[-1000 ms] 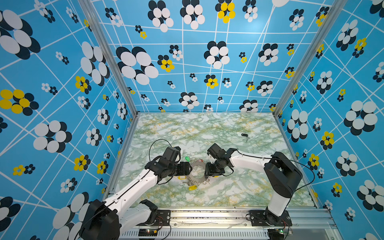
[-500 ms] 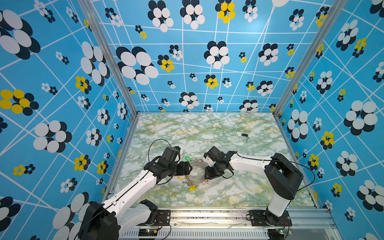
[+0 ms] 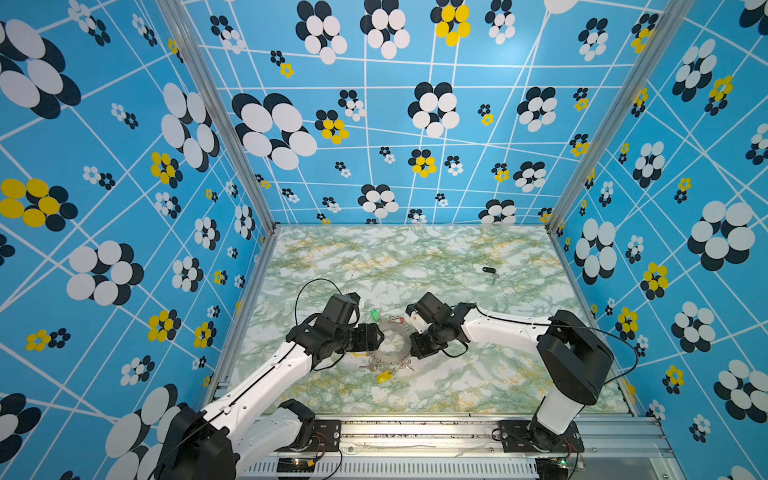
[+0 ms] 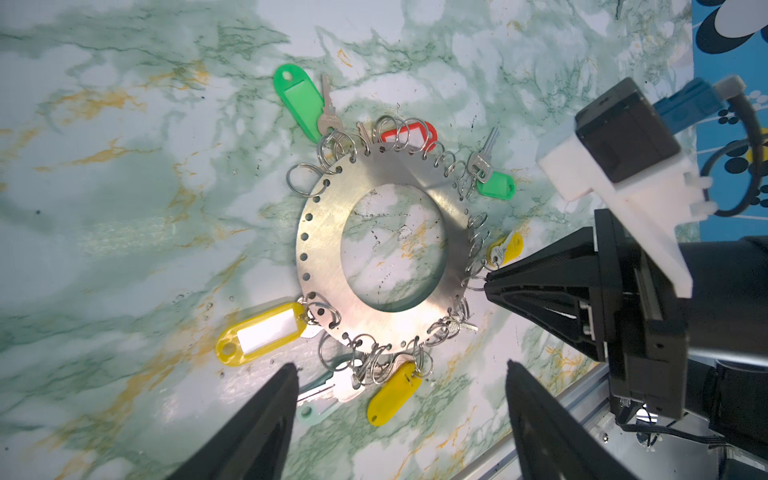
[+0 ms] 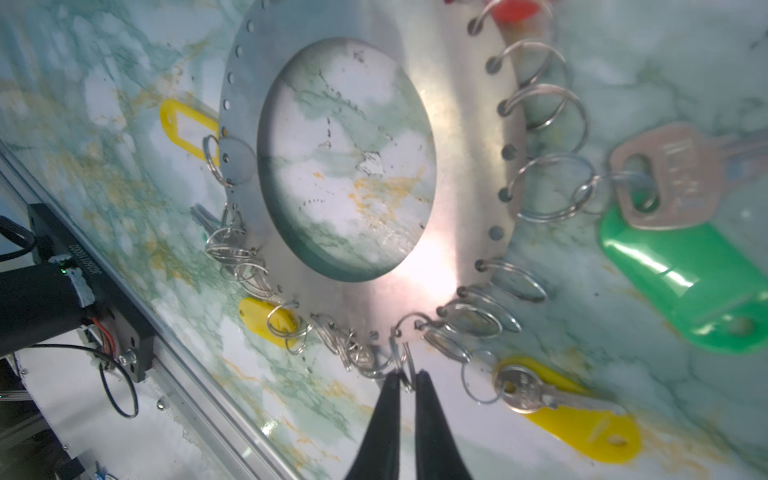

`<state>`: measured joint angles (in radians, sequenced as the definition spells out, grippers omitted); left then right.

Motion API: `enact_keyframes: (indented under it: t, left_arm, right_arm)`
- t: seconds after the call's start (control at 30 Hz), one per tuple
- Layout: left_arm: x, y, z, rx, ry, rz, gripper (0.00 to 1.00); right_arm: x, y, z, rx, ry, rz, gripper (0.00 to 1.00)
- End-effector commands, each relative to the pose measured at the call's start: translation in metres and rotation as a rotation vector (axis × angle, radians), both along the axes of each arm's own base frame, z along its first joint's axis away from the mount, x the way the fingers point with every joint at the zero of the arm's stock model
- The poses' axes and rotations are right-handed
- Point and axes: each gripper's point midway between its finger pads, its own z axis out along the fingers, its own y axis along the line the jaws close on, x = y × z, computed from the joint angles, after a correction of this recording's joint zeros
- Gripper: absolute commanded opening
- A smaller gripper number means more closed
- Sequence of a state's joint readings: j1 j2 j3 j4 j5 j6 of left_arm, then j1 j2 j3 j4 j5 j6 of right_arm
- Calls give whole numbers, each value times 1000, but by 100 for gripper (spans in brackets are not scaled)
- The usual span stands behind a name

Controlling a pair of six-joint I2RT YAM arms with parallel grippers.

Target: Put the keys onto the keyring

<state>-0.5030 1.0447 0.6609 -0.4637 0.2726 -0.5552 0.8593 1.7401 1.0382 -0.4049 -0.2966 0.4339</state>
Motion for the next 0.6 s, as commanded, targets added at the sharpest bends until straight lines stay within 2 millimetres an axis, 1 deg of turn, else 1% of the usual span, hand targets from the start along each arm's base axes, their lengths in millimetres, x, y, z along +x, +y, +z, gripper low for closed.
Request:
enact_keyframes:
  t: [0.0, 0.03, 0.1, 0.23, 0.5, 0.57]
  left_arm:
    - [-1, 3, 0, -1, -3, 10, 80]
    - [-1, 4, 0, 0, -2, 11, 80]
    - [-1, 4, 0, -1, -3, 11, 80]
    - [-2, 4, 1, 0, -4, 11, 80]
    - [-2, 4, 0, 0, -5, 11, 80]
    - [-1, 4, 1, -2, -8, 12, 80]
  right_arm:
    - [-5, 1, 3, 17, -7, 14, 7]
    - [-4, 2, 3, 18, -7, 12, 3]
    - [-4, 2, 2, 21, -8, 13, 0]
    - [-5, 4, 3, 26, -5, 21, 0]
    - [0, -6, 1, -33, -30, 1, 0]
    - [2, -9, -1, -52, -38, -9, 7]
